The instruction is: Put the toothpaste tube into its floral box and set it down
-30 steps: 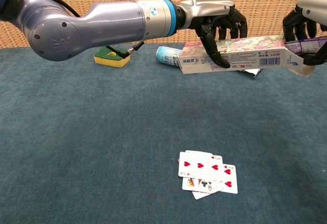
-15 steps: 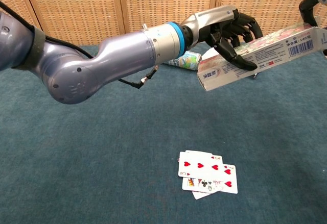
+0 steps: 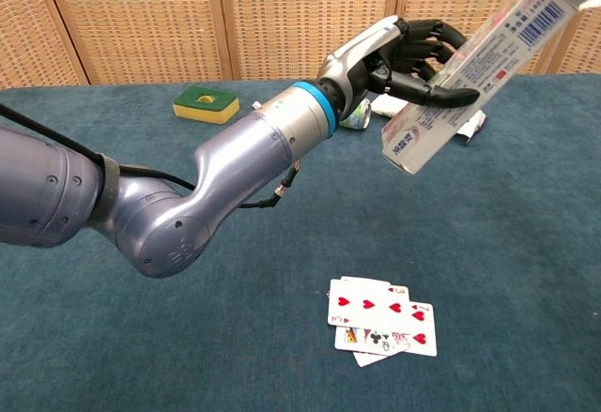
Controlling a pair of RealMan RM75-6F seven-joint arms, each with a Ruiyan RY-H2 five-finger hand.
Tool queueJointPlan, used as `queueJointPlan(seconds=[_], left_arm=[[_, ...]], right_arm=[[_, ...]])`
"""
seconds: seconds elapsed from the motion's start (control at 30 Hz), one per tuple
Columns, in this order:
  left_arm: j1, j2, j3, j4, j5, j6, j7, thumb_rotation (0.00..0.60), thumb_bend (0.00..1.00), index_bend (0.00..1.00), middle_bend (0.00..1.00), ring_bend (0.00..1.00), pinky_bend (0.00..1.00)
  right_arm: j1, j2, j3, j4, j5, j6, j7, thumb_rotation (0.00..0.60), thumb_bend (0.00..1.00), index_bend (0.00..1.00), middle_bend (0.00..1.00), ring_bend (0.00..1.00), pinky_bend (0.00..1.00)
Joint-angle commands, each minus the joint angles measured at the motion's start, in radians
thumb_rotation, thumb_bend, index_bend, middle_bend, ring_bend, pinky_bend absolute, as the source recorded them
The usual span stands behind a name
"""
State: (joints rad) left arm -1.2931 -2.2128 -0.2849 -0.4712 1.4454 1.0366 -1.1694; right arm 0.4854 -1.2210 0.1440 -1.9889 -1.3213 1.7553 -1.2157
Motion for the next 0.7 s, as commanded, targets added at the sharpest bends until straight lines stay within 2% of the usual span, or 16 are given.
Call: queueJointPlan(seconds=[0.03, 0.2, 0.3, 0.43, 0.47, 0.53, 0.7], left_arm=[[0.001, -0.04, -0.025, 0.066, -0.013, 0.038, -0.074, 0.6, 0.34, 0.57, 0.52, 0.51, 0.51], [0.014, -0.034, -0.042, 0.089, -0.025, 0.073, -0.149, 0.6, 0.35, 0.57, 0.52, 0.51, 0.51], [0.031, -0.023, -0.066, 0.079, -0.045, 0.107, -0.204, 0.6, 0.35, 0.57, 0.5, 0.51, 0.51], [0.052, -0.011, -0.103, 0.043, -0.08, 0.124, -0.269, 0.6, 0.36, 0.55, 0.4, 0.42, 0.51], [0.057, -0.005, -0.096, 0.039, -0.078, 0.108, -0.267, 0.6, 0.36, 0.54, 0.38, 0.41, 0.51], [0.066, 0.03, -0.022, 0.031, -0.025, 0.044, -0.267, 0.6, 0.36, 0.49, 0.35, 0.4, 0.51], [0.088, 0.065, 0.018, 0.01, 0.013, 0.068, -0.297, 0.6, 0.36, 0.32, 0.29, 0.35, 0.5]], right_arm=[[-0.03, 0.056, 0.049, 0.043, 0.044, 0.002, 0.091, 0.6, 0.0, 0.0, 0.0, 0.0, 0.0], [-0.044, 0.107, 0.089, 0.19, 0.119, -0.102, 0.323, 0.6, 0.0, 0.0, 0.0, 0.0, 0.0], [-0.048, 0.109, 0.09, 0.275, 0.122, -0.161, 0.447, 0.6, 0.0, 0.0, 0.0, 0.0, 0.0], [-0.05, 0.092, 0.087, 0.347, 0.121, -0.203, 0.545, 0.6, 0.0, 0.0, 0.0, 0.0, 0.0], [-0.051, 0.086, 0.087, 0.366, 0.128, -0.219, 0.57, 0.6, 0.0, 0.0, 0.0, 0.0, 0.0], [-0.05, 0.071, 0.085, 0.409, 0.138, -0.246, 0.602, 0.6, 0.0, 0.0, 0.0, 0.0, 0.0], [-0.049, 0.047, 0.088, 0.458, 0.146, -0.268, 0.622, 0.6, 0.0, 0.0, 0.0, 0.0, 0.0]])
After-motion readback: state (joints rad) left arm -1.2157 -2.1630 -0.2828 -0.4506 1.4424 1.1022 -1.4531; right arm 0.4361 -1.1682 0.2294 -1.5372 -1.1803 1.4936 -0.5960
